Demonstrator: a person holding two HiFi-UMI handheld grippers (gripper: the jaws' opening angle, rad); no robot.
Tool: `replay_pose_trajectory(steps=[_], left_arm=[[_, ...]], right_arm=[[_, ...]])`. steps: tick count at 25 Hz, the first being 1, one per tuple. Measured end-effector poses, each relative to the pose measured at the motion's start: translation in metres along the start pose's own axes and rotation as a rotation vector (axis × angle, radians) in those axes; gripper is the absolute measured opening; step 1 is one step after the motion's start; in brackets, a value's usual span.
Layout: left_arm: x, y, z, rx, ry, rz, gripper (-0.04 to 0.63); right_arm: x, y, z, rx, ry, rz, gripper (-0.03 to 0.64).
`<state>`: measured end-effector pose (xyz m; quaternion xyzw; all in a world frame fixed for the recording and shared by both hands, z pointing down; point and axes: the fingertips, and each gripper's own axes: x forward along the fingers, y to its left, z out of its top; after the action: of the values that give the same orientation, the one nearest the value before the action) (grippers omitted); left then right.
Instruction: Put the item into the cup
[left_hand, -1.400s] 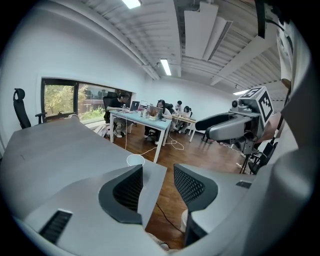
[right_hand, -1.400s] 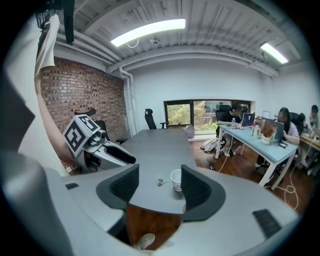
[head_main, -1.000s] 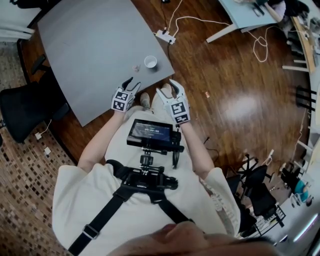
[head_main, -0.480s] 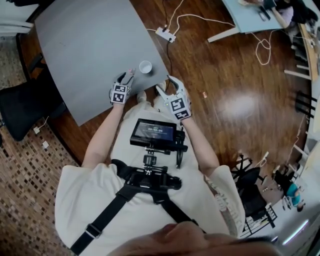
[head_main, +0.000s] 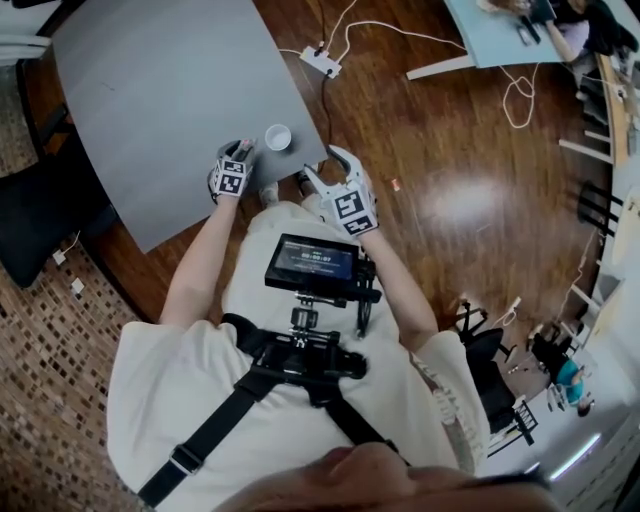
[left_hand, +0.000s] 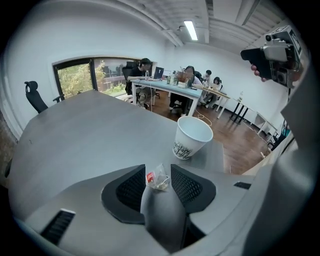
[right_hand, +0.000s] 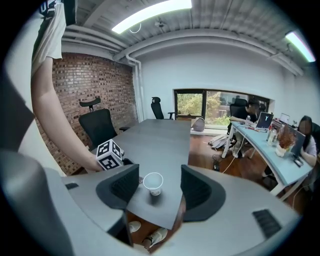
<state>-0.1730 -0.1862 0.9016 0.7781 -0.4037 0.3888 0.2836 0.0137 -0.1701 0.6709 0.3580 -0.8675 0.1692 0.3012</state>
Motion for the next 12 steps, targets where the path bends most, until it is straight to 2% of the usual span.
replay_pose_trajectory(steps=[6, 12], left_arm=[[0.003, 0.001, -0.018, -0.002, 0.058, -0.013, 0.127], [0.002, 0.001, -0.022, 0.08, 0.078, 0.006, 0.041]], right_arm=[[-0.001, 0.0, 0.0, 0.004, 0.02, 0.0, 0.278], [0.0, 0.003, 0.008, 0.005, 0.011, 0.0, 0.278]])
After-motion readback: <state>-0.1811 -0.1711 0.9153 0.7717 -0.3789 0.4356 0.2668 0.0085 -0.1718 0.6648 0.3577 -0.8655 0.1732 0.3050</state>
